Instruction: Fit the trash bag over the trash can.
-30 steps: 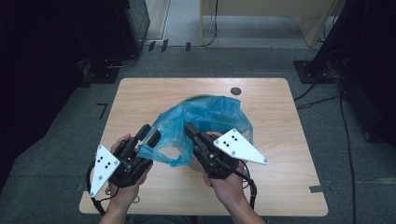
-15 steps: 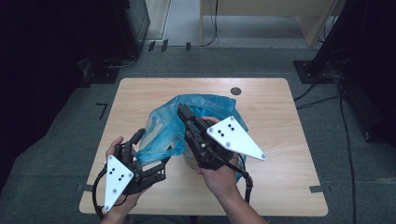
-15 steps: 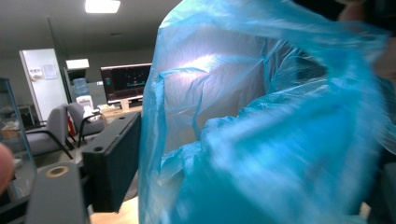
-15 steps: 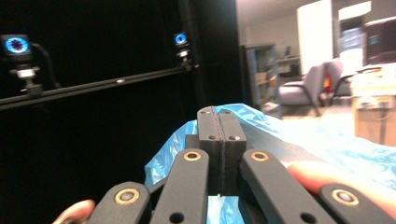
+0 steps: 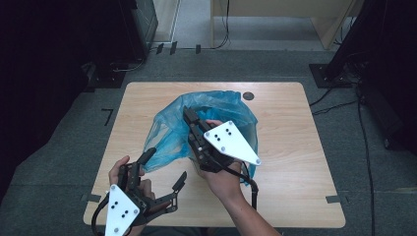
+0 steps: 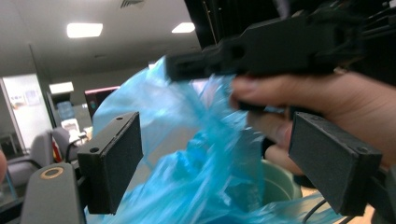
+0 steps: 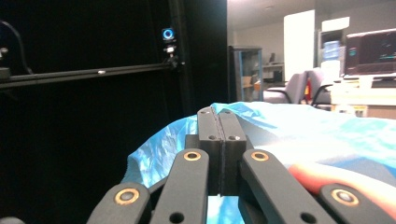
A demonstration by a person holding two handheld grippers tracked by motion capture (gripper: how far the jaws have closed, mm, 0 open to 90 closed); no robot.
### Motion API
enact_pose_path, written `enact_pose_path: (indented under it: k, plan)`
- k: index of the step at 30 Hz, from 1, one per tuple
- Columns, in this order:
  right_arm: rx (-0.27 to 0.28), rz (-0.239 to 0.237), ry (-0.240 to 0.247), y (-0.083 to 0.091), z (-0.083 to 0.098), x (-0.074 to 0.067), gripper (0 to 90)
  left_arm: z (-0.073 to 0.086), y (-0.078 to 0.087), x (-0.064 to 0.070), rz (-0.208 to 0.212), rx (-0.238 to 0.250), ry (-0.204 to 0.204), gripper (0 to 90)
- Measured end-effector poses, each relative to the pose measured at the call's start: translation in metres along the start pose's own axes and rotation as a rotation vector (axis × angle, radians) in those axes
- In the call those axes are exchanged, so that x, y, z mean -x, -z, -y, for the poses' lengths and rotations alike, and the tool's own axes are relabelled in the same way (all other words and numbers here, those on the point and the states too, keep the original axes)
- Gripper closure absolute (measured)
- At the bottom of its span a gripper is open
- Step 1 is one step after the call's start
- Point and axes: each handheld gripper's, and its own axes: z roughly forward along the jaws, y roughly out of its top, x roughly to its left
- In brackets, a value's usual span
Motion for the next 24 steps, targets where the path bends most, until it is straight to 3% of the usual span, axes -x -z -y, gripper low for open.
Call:
enact_pose_path:
  k: [4,7,14,17,21,24]
  plan:
    - [-0.017,-0.071,-0.001,0.005,0.001,-0.004,90.0,-0.001,-0.01,-0.004,-0.071,-0.058,-0.017,17.0]
    - [-0.033,-0.117,0.005,0.011,0.002,-0.008,90.0,0.001,-0.017,-0.01,-0.1,-0.096,-0.023,17.0]
    - [-0.053,-0.204,-0.013,0.02,0.006,-0.012,90.0,0.006,-0.029,-0.017,-0.124,-0.134,0.012,18.9]
    - [-0.055,-0.24,-0.003,0.024,0.007,-0.014,90.0,0.008,-0.032,-0.021,-0.111,-0.137,0.03,30.2]
    - [-0.067,-0.269,0.014,0.028,0.008,-0.016,90.0,0.008,-0.03,-0.023,-0.069,-0.101,0.052,68.9]
    - [-0.066,-0.282,0.018,0.03,0.009,-0.014,81.3,0.006,-0.033,-0.026,-0.072,-0.126,0.076,83.7]
